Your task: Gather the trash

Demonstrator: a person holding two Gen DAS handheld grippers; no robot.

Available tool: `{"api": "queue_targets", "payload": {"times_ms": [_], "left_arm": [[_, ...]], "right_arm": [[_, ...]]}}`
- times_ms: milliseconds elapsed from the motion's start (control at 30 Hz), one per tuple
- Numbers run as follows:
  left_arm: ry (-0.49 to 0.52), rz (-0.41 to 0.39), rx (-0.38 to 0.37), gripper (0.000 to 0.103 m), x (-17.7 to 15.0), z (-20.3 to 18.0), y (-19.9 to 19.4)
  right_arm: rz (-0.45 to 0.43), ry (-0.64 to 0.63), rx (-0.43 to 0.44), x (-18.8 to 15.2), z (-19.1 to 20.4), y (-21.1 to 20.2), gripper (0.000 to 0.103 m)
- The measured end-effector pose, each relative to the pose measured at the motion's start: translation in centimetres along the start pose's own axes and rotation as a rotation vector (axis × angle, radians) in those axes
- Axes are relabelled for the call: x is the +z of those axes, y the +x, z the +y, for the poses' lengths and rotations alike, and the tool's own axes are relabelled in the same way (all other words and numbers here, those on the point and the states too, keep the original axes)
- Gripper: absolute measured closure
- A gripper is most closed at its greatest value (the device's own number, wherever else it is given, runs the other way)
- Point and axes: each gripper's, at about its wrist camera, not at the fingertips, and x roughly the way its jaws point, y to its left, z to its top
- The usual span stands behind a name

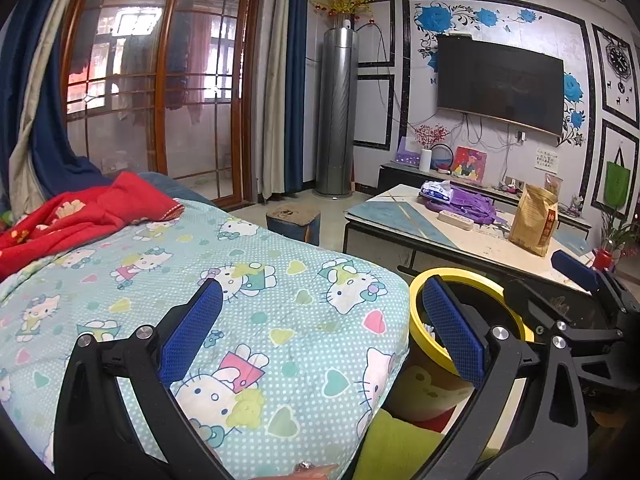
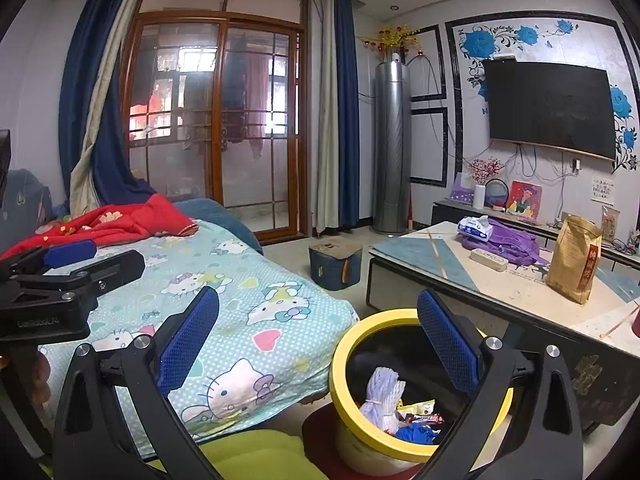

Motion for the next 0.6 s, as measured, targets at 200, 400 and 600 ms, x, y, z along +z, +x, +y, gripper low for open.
{"api": "queue_targets", "payload": {"times_ms": [200, 400, 600], "left_arm": [[-0.003, -0.004, -0.002, 0.011, -0.06, 0.04, -0.03], [-0.01, 0.0, 0.004, 0.011, -0.07, 0.1, -0.17], [-0.016, -0.001, 0.009, 0.011, -0.01, 0.1, -0.34]], "right_arm": [[0.006, 0.001, 0.004, -0.08, -0.06, 0.23, 0.006], [0.013, 0.007, 0.002, -0.25, 0.06, 0.47, 0.006], [0.016, 0.008, 0.0, -0.32, 0.1, 0.57, 0.006]]}}
